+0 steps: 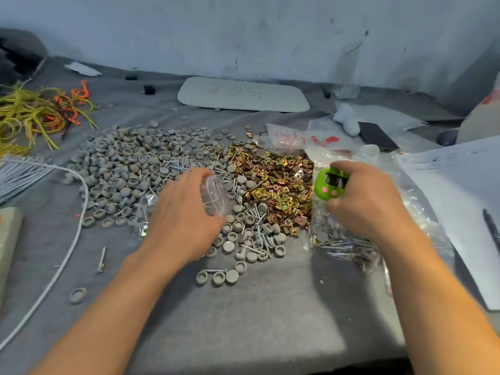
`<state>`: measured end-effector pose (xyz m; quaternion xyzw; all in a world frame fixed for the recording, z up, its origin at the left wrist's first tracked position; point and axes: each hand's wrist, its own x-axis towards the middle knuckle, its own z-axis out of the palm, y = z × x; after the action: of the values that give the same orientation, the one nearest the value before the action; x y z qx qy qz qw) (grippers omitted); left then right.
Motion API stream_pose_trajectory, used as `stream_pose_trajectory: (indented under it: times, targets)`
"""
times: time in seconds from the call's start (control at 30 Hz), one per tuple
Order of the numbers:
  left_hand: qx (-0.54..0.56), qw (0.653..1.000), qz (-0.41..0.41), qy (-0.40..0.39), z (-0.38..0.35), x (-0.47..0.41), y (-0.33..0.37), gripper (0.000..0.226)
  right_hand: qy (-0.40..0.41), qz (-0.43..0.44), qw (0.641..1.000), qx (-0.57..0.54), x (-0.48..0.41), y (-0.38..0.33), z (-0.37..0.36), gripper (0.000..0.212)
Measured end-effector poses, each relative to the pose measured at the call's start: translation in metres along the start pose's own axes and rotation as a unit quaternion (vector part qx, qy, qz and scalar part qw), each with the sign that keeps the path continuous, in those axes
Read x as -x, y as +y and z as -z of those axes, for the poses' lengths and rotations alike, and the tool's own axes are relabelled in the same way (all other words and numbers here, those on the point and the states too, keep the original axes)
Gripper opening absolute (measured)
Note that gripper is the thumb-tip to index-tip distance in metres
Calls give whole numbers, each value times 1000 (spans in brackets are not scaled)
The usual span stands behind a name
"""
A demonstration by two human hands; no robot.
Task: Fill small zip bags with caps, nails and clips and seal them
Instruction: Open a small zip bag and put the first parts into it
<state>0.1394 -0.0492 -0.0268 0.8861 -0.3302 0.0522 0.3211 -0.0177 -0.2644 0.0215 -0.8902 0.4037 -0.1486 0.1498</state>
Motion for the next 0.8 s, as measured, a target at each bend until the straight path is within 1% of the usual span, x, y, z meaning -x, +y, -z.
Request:
stream_pose_trajectory:
  times: [0.1,0.17,0.23,0.3,0.33,0.37,0.4,0.43,0.47,0.5,0.57,0.6,0.63,0.67,0.73,0.8]
  targets:
    - [-9,1000,-6,-2,-3,3,-3,75,-30,-11,998,57,-6,-1,-3,58]
    - [-22,1000,-10,4,-3,2,-5,75,-29,-1,994,102,-10,1,-2,57]
    - [-28,1000,-4,6,-1,-1,-7,75,-36,-7,992,119,-12,1,0,59]
    - [-28,1000,2,0,1,-3,-9,76,-56,-8,995,84,-11,2,1,71]
    - [-26,1000,3,-2,1,-3,-10,76,-58,-3,997,46,-7,1,3,79]
    - [-25,1000,2,-2,1,-1,-10,76,-48,11,999,-1,-1,-1,4,85]
    - [-25,1000,-1,-1,0,0,-9,76,-31,32,998,-46,6,-3,7,85]
    - [-28,1000,-4,-2,-1,0,-8,78,-24,51,995,-80,12,-7,7,77]
    - [-31,999,-5,-5,-2,1,-8,80,-35,69,992,-95,18,-11,7,64]
    - [-33,999,-5,-8,-3,1,-7,82,-58,84,992,-77,23,-16,3,49]
    - [-32,999,-5,-9,-3,0,-7,84,-98,127,986,47,31,-25,-8,27]
    - [-32,999,-5,-9,-2,1,-7,85,-102,146,978,111,34,-30,-13,22]
    - [-32,999,-3,-7,-1,2,-8,85,-101,156,971,148,36,-32,-17,21]
    - [-35,999,-1,-5,0,2,-9,85,-99,156,970,155,37,-32,-21,25]
    - [-39,999,3,-5,1,3,-9,86,-93,146,977,126,37,-30,-27,32]
    - [-42,999,2,-6,0,3,-9,88,-86,133,983,96,36,-28,-31,32]
